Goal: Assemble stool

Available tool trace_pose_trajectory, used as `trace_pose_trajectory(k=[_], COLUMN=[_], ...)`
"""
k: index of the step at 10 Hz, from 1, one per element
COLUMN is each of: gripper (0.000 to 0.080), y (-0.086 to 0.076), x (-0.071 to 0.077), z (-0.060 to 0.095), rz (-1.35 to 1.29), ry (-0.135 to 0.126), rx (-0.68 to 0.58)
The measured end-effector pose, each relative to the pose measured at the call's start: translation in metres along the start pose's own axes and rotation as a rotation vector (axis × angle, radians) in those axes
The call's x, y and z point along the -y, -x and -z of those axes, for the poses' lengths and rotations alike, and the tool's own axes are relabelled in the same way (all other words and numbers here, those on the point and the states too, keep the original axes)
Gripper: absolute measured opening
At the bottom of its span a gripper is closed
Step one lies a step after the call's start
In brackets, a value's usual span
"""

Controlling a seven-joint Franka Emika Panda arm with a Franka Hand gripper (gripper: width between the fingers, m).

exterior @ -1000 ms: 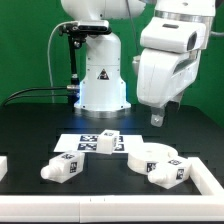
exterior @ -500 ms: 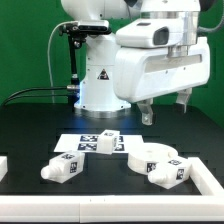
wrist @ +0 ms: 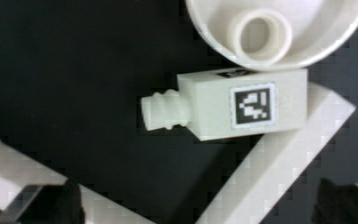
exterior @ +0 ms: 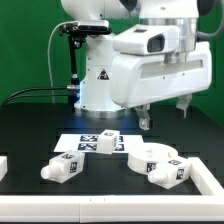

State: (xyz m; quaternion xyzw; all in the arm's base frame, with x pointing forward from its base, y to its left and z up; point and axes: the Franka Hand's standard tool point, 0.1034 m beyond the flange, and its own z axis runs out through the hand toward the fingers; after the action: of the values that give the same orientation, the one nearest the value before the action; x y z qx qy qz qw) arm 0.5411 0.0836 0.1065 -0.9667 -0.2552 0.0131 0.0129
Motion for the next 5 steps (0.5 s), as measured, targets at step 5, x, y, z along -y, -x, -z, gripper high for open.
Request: trace_pose_trajectory(k=[5], gripper=[0.0649], y=[-0.0135], x=[0.0131], z=[-0.0105], rz=[-0.347], ry=[-0.012], rx=[-0.045])
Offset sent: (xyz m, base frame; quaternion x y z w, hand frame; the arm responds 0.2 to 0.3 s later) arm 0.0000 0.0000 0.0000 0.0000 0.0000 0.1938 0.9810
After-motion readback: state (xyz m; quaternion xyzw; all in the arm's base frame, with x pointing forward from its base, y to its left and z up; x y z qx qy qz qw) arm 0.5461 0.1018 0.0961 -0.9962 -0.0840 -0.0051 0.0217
